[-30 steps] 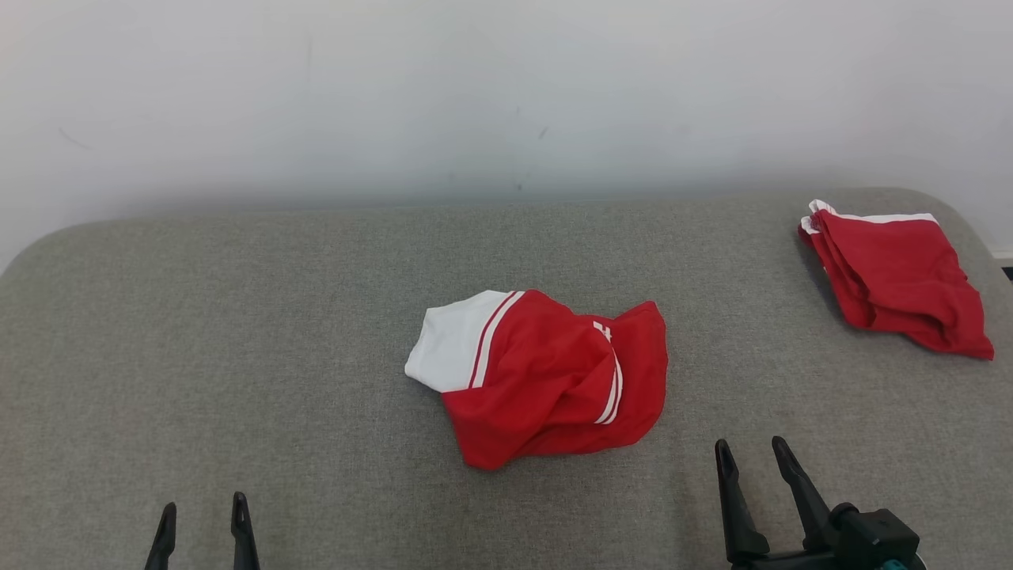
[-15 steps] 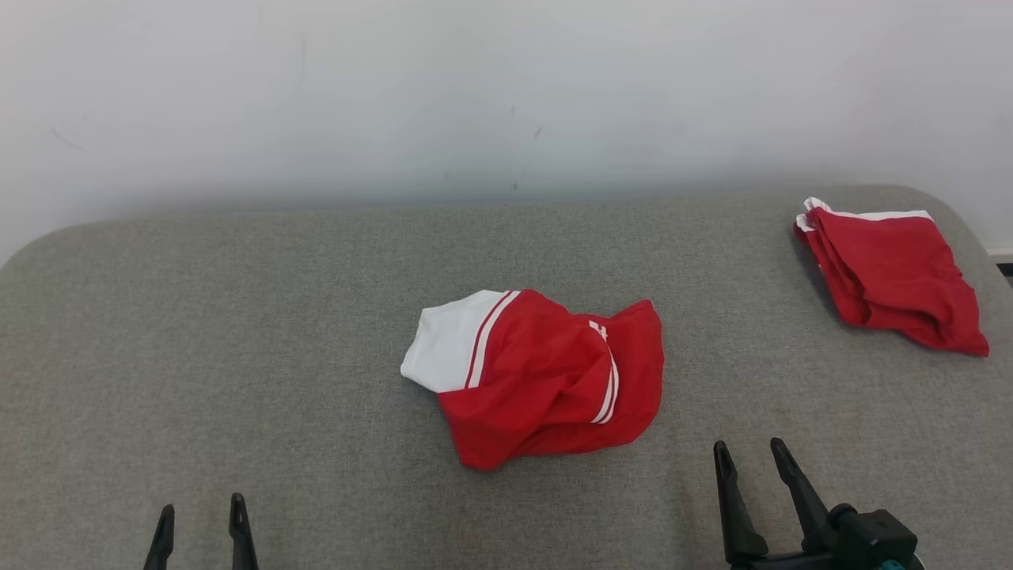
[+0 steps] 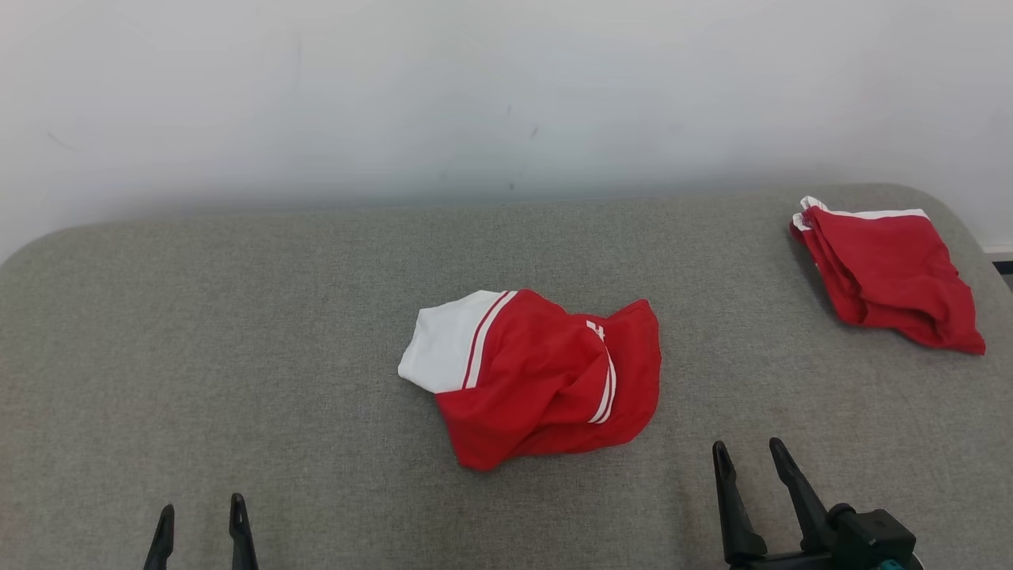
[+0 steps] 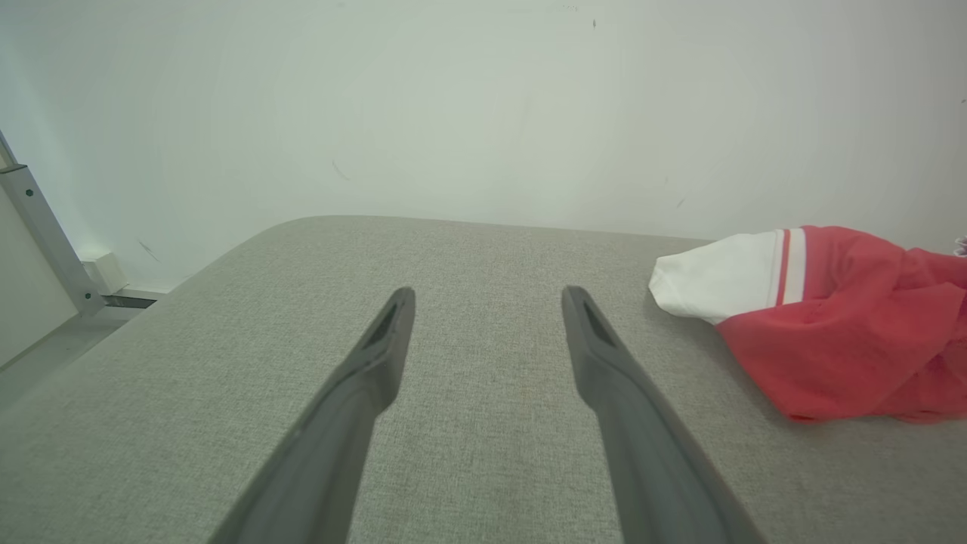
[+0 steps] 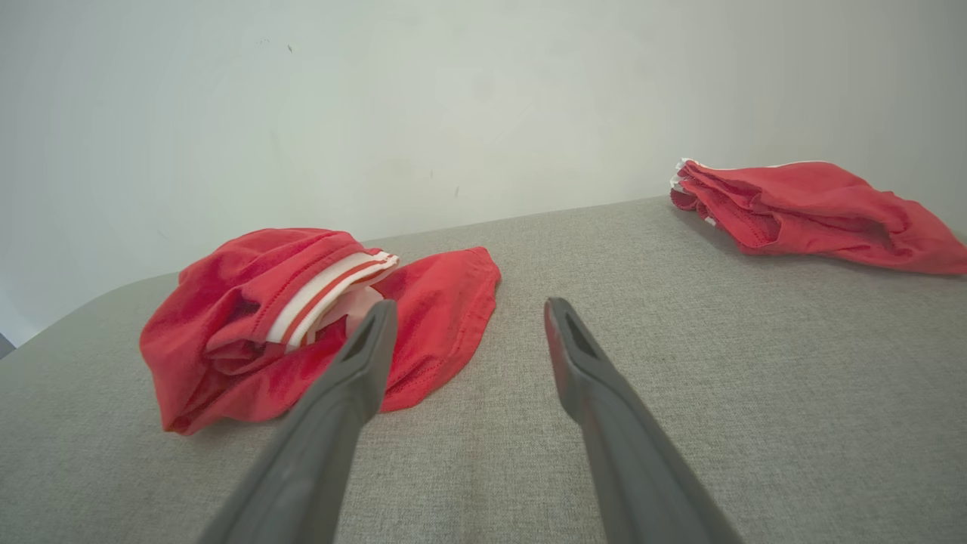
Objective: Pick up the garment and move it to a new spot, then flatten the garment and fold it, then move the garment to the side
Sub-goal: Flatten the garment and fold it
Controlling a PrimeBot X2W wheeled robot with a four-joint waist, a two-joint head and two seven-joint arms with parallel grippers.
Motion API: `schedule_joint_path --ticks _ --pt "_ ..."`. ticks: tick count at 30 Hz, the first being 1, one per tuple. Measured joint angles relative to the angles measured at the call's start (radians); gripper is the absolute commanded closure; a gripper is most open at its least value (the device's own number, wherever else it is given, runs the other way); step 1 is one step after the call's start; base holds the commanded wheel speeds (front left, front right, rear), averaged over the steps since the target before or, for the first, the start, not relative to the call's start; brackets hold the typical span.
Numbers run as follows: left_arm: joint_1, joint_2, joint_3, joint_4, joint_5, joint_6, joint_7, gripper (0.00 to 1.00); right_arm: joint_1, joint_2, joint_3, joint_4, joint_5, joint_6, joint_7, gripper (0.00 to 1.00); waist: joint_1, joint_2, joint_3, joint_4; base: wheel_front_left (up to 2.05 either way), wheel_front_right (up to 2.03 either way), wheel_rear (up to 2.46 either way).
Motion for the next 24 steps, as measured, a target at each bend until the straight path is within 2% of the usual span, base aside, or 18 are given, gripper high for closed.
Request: schedule_joint_path --ticks 12,18,24 --pt "-0.007 0.0 -0.022 0.002 -0.008 -0.008 0.0 0.0 0.0 0.0 0.002 0.001 0.0 0.0 0.0 0.0 0.0 0.0 -0.002 -0.005 0.0 0.0 0.0" --pt "-0.065 0.0 -0.089 0.026 -0.007 -0.036 0.0 0.0 -0.005 0.0 0.011 0.001 0.0 0.0 0.0 0.0 0.0 0.0 0.005 -0.013 0.0 0.0 0.0" --pt "-0.186 0.0 -0.197 0.072 0.011 -0.074 0.0 0.0 -0.02 0.0 0.01 -0.002 0.003 0.0 0.0 0.0 0.0 0.0 0.029 -0.031 0.0 0.0 0.0"
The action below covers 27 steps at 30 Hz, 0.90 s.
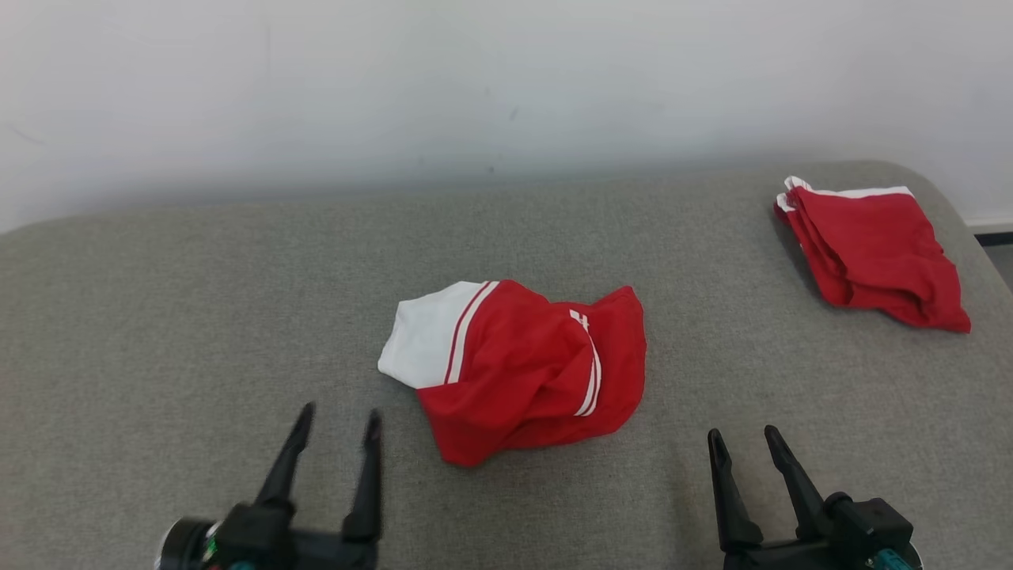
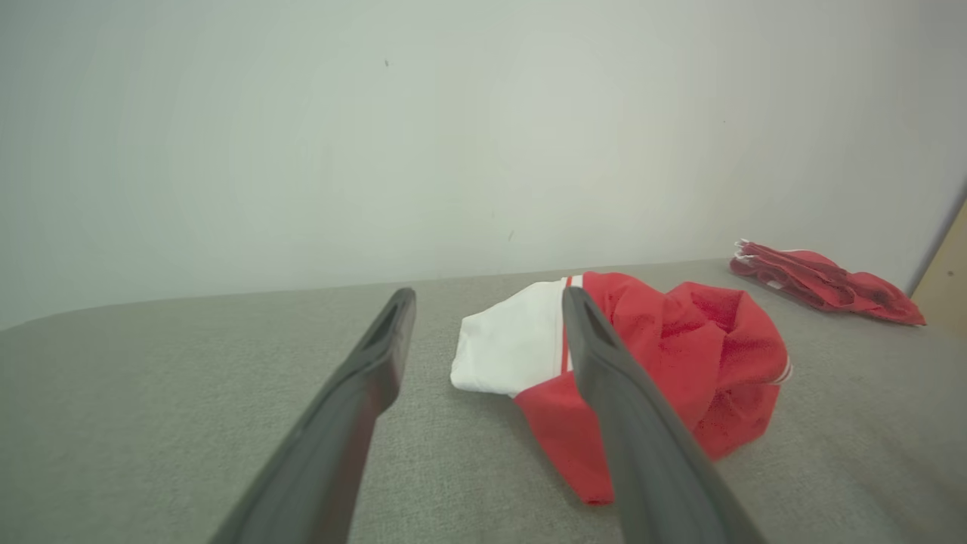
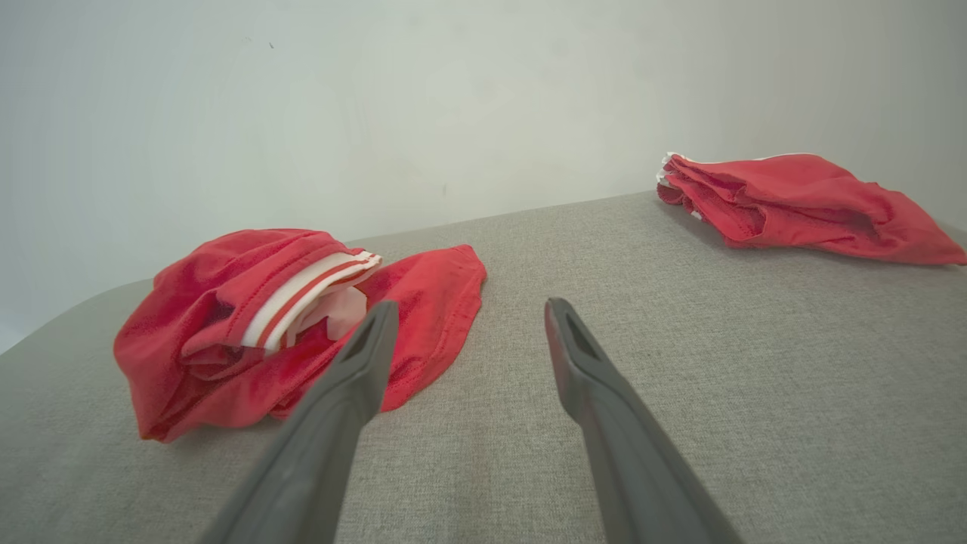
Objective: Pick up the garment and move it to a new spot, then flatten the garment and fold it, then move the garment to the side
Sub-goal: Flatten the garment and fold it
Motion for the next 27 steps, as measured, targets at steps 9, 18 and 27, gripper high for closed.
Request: schedule_joint_path --ticks 9,18,27 --pt "-0.223 -0.001 -0.212 0.131 0.02 -0.024 0.0 0.0 -0.04 0.0 0.006 -0.006 0.033 0.0 0.0 0.0 0.0001 0.0 0.06 -0.048 0.0 0.0 0.0" --pt "-0.369 0.002 -0.354 0.315 0.034 -0.03 0.0 0.0 -0.062 0.0 0.016 0.001 0.067 0.0 0.0 0.0 0.0001 0.0001 0.107 -0.131 0.0 0.0 0.0" --pt "-0.479 0.019 -0.406 0.581 0.131 0.023 -0.001 0.0 -0.07 0.0 0.013 0.002 0.075 0.0 0.0 0.0 0.0001 0.0 0.123 -0.206 0.0 0.0 0.0"
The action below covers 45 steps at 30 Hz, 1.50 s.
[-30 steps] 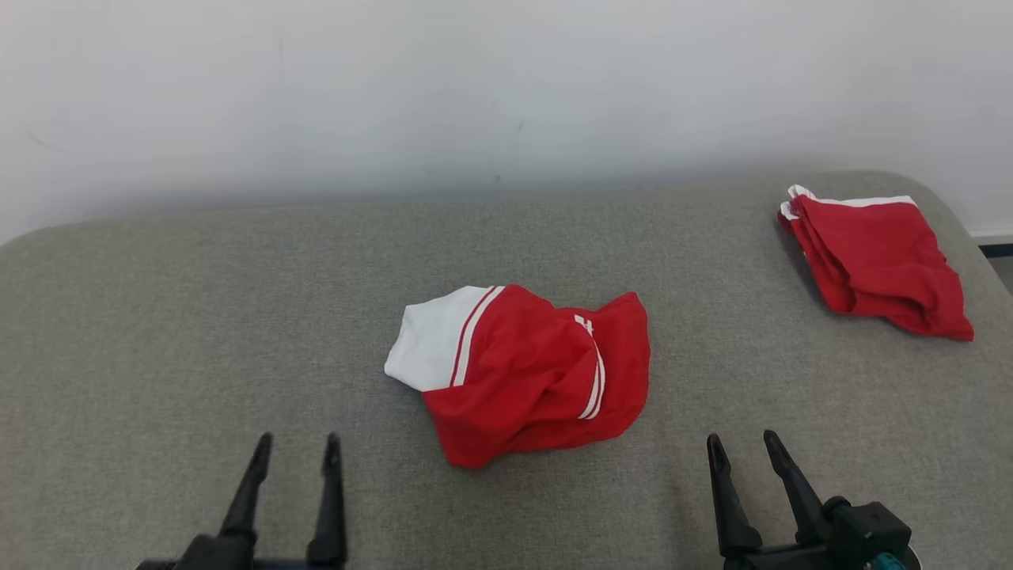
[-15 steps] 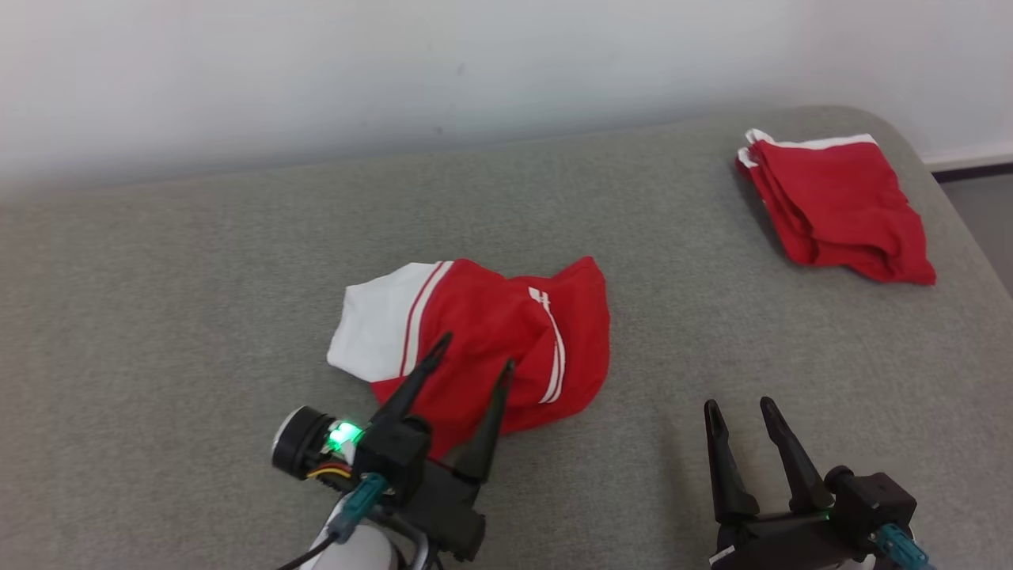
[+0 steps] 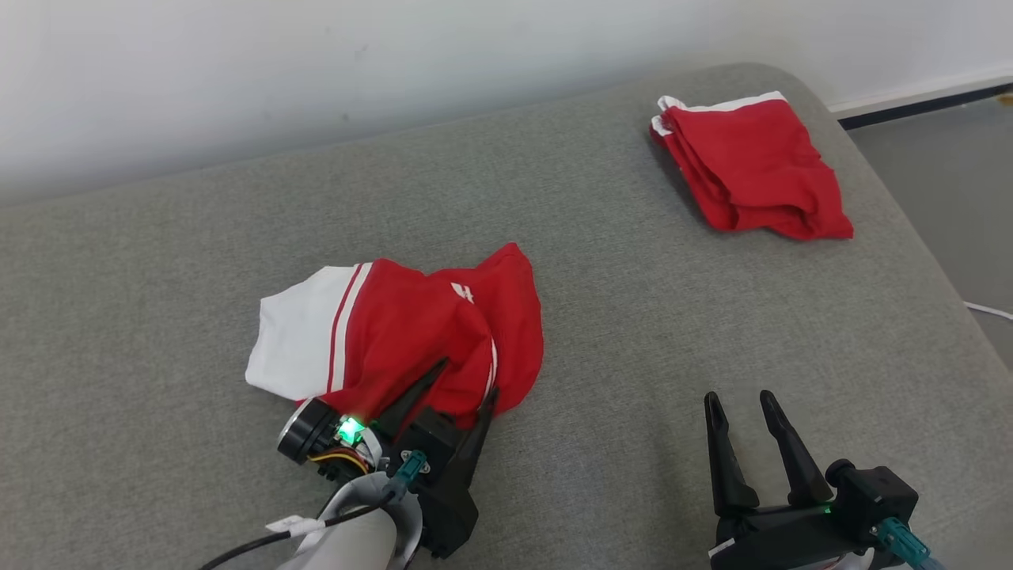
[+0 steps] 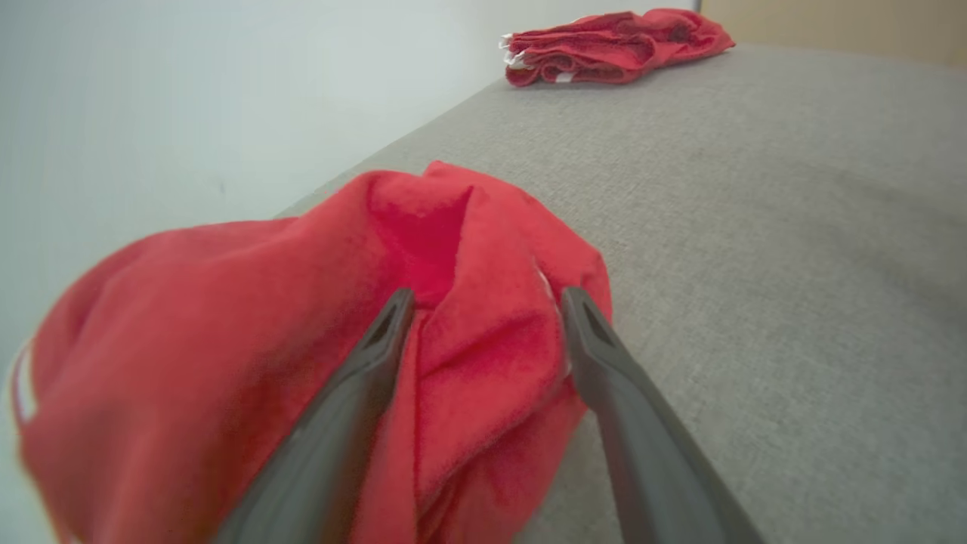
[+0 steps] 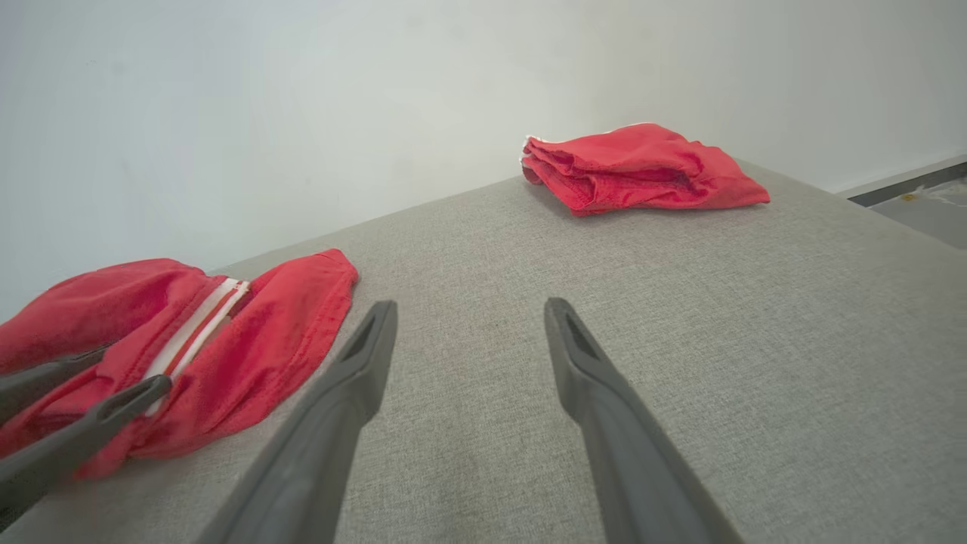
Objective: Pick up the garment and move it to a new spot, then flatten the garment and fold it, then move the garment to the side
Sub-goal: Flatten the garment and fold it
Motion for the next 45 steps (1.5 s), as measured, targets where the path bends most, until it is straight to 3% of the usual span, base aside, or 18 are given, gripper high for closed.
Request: schedule_joint_path --ticks 2,3,4,5,11,15,20,28,34,43,44,45 --pt "-0.015 -0.001 -0.004 0.046 0.001 0.007 0.0 0.0 0.0 0.0 0.0 0.001 0.0 0.0 0.0 0.0 0.0 0.0 -0.002 -0.009 0.0 0.0 0.0" --pt "-0.015 -0.001 -0.004 0.046 0.001 0.007 0.0 0.53 0.0 0.0 0.0 0.001 0.0 0.0 0.0 0.0 0.0 0.0 -0.002 -0.009 0.0 0.0 0.0" --pt "-0.024 -0.002 -0.001 0.059 -0.004 0.007 0.0 0.8 0.0 0.0 0.0 0.001 0.0 0.0 0.0 0.0 0.0 0.0 -0.004 -0.012 0.0 0.0 0.0" --pt "-0.031 -0.004 0.0 0.066 -0.01 0.007 0.0 1.0 0.0 0.0 -0.001 0.001 0.0 0.0 0.0 0.0 0.0 0.0 -0.006 -0.014 0.0 0.0 0.0" --pt "-0.05 -0.017 -0.016 0.004 -0.073 -0.012 0.0 1.0 0.011 0.0 -0.011 0.0 -0.001 0.0 0.0 0.0 0.0 0.0 -0.018 0.003 0.0 0.0 0.0" --pt "-0.069 -0.017 -0.016 -0.114 -0.145 -0.018 0.0 1.0 0.015 0.0 -0.015 -0.002 -0.007 0.0 0.0 0.0 0.0 0.0 -0.026 0.034 0.0 0.0 0.0" --pt "-0.063 -0.02 0.018 -0.27 -0.226 0.02 0.0 1.0 0.033 0.0 -0.024 0.0 -0.026 0.0 0.0 0.0 -0.0001 0.0 -0.039 0.104 0.0 0.0 0.0" --pt "0.093 0.065 0.217 -0.389 -0.291 0.07 0.0 1.0 0.034 0.001 -0.028 0.003 -0.044 0.0 0.0 0.0 -0.0001 -0.0001 -0.054 0.205 0.0 0.0 0.0" --pt "0.241 0.119 0.382 -0.404 -0.336 0.082 0.0 1.0 0.039 0.001 -0.023 0.005 -0.052 0.0 0.0 0.0 -0.0003 -0.0001 -0.067 0.246 0.0 0.0 0.0" --pt "0.336 0.078 0.524 -0.297 -0.348 0.053 0.0 1.0 0.04 0.0 -0.017 0.01 -0.058 0.0 0.0 0.0 -0.0002 -0.0001 -0.066 0.222 0.0 0.0 0.0" --pt "0.336 0.071 0.537 -0.291 -0.342 0.051 0.0 0.42 0.041 0.0 -0.018 0.01 -0.06 0.0 0.0 0.0 -0.0003 -0.0001 -0.066 0.22 0.0 0.0 0.0" --pt "0.336 0.063 0.549 -0.286 -0.336 0.051 0.0 0.0 0.042 0.0 -0.018 0.01 -0.061 0.0 0.0 0.0 -0.0003 -0.0001 -0.065 0.217 0.0 0.0 0.0"
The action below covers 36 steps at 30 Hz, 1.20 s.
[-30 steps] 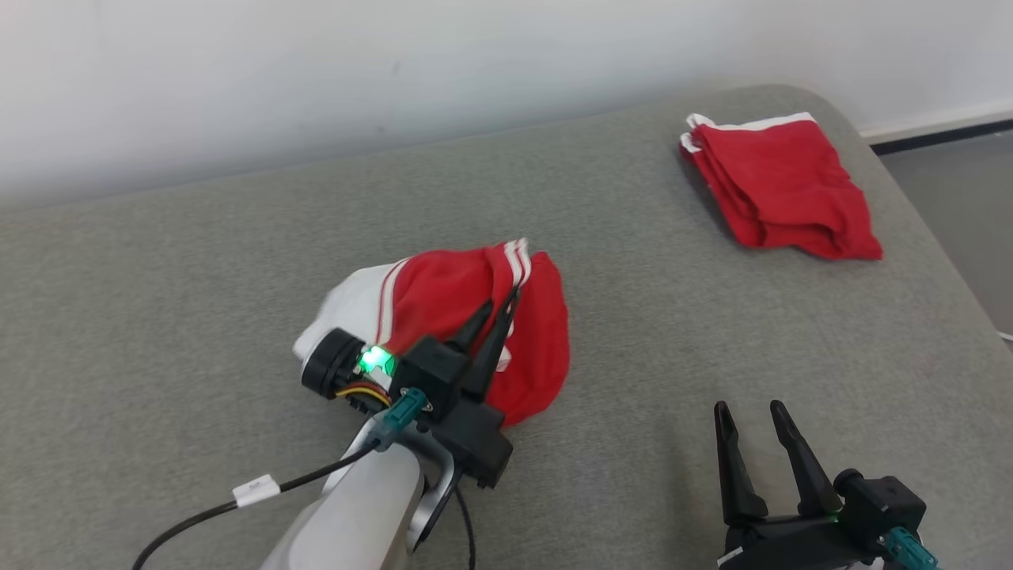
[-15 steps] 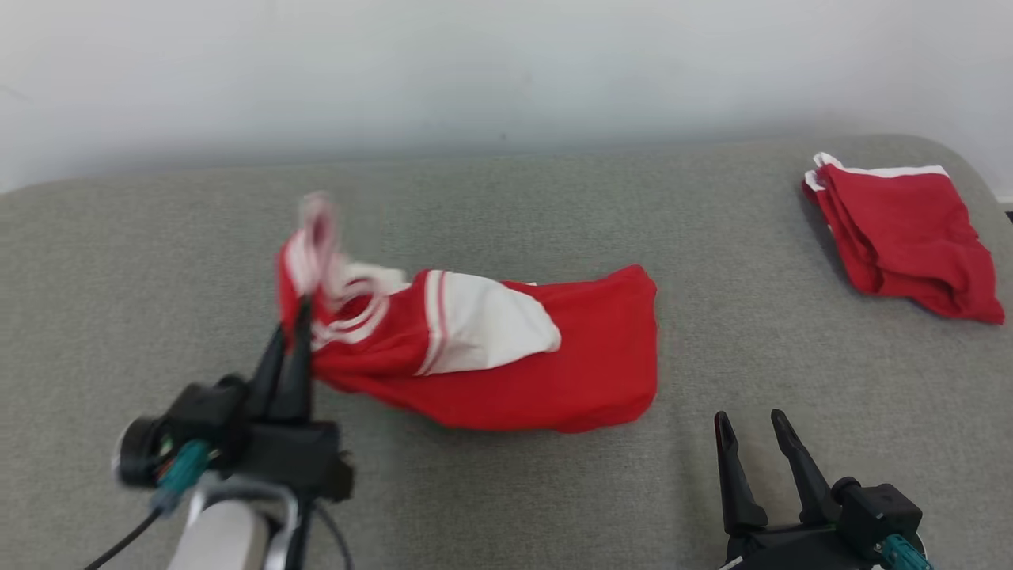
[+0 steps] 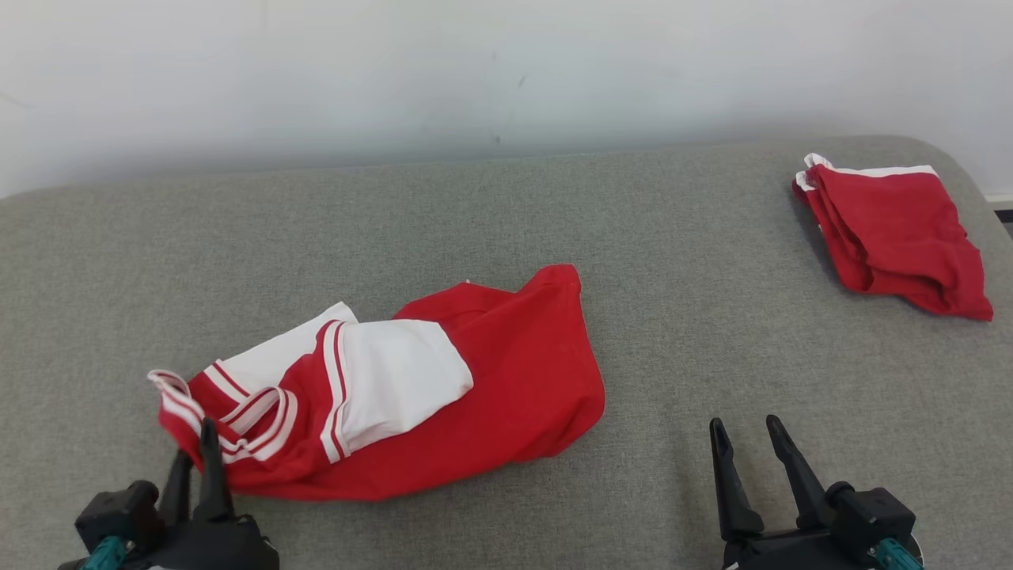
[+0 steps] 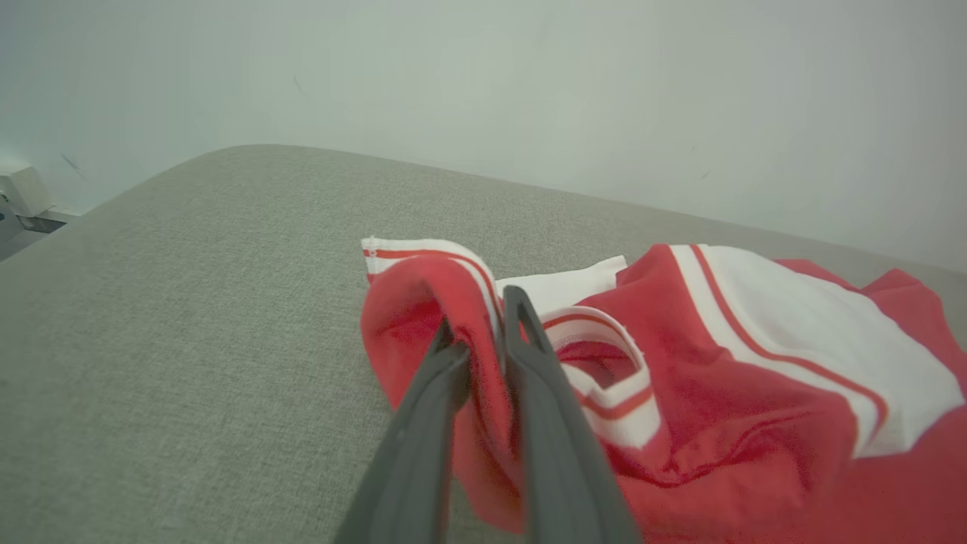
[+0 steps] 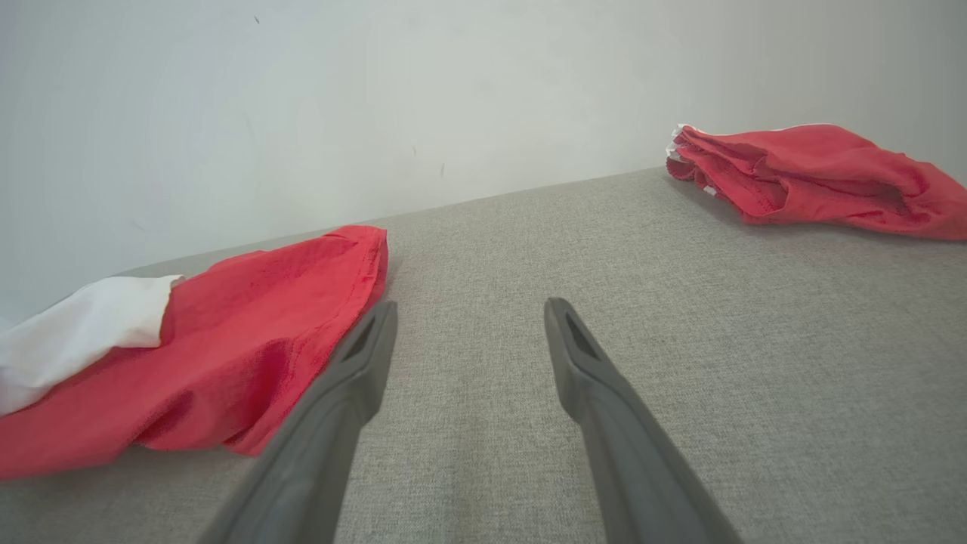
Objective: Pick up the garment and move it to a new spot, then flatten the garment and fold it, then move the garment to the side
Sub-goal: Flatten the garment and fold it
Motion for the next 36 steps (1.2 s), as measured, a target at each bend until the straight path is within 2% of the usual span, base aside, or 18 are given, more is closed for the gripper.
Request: schedule_joint_path --ticks 6,10,16,26,30,36 --pt "-0.005 -0.019 0.058 -0.054 0.061 -0.01 0.0 0.0 0.002 0.0 -0.011 -0.001 0.0 0.0 0.0 0.0 0.0001 0.0 0.005 0.002 0.0 0.0 0.0" --pt "-0.007 -0.027 0.056 -0.103 0.11 -0.026 0.0 0.0 0.002 0.0 -0.01 0.0 0.003 0.0 0.0 0.0 0.0 0.0 0.005 0.007 0.0 0.0 0.0" --pt "-0.006 -0.04 0.05 -0.176 0.168 -0.008 0.0 0.0 0.002 0.0 -0.006 0.0 0.012 0.0 0.0 0.0 0.0001 0.0 0.005 0.006 0.0 0.0 0.0" --pt "0.018 -0.021 0.074 -0.116 0.175 -0.009 0.0 0.0 0.004 0.001 -0.013 0.005 0.018 0.0 0.0 0.0 0.0002 0.0 0.005 -0.001 0.0 0.0 0.0" --pt "0.05 -0.03 0.036 -0.123 0.186 -0.028 0.0 0.0 0.004 0.0 -0.018 0.005 0.021 0.0 0.0 0.0 0.0002 0.0 0.006 0.0 0.0 0.0 0.0" --pt "0.082 -0.031 -0.072 -0.151 0.224 -0.068 0.01 0.0 0.007 0.0 -0.018 0.003 0.022 0.0 0.0 0.0 0.0001 0.0 0.005 0.0 0.0 0.0 0.0"
